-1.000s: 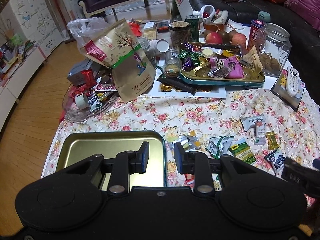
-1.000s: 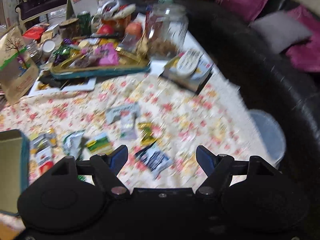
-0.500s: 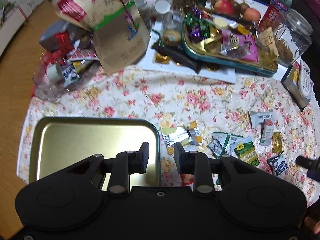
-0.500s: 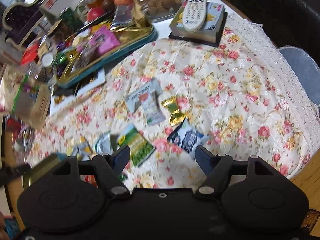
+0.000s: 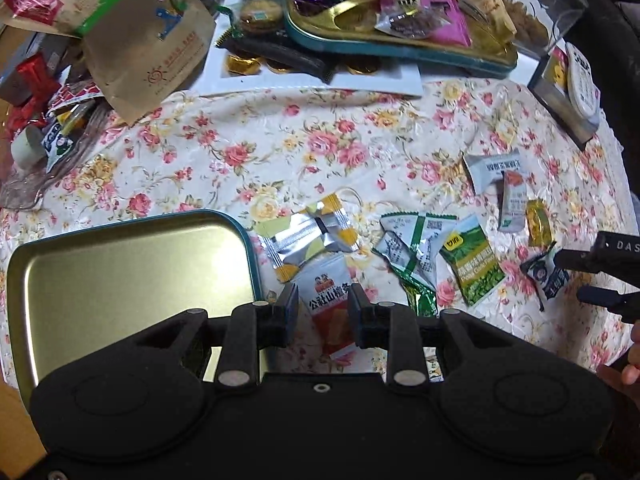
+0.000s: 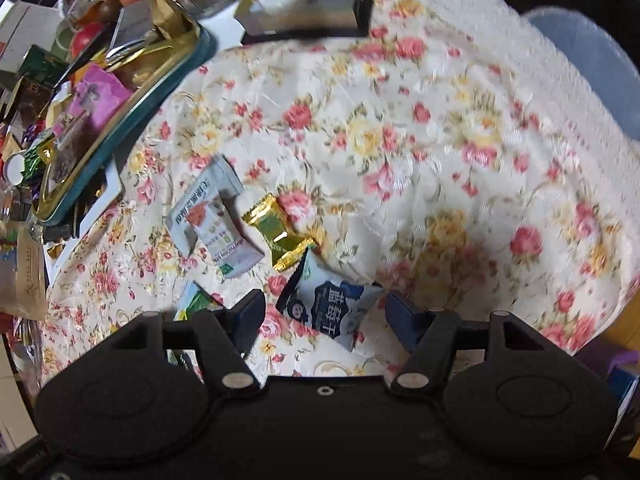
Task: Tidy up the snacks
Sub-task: 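Grasp the blue-and-white snack packet with the right tool while the left tool approaches the green-and-white packet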
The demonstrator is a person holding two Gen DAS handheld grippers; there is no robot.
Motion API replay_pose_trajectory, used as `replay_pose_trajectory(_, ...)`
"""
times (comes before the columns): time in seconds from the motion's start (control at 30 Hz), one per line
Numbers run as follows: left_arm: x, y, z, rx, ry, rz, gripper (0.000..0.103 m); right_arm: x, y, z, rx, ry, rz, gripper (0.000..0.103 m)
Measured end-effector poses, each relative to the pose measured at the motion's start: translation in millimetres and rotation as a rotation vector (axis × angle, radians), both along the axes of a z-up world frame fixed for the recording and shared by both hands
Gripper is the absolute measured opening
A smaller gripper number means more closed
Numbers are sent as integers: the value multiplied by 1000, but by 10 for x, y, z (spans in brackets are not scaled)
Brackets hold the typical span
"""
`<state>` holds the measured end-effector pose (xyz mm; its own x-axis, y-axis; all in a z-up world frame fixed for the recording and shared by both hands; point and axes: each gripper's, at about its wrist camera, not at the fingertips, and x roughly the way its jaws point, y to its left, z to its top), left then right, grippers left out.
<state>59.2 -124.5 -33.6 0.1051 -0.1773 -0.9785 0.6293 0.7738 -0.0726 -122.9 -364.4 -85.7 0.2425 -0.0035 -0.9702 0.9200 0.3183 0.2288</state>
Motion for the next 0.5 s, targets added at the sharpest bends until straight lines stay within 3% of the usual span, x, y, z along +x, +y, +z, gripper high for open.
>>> replay_pose_trajectory(0.5, 31, 2, -109, 15, 10, 3, 38, 165, 123, -288, 18, 49, -55, 68)
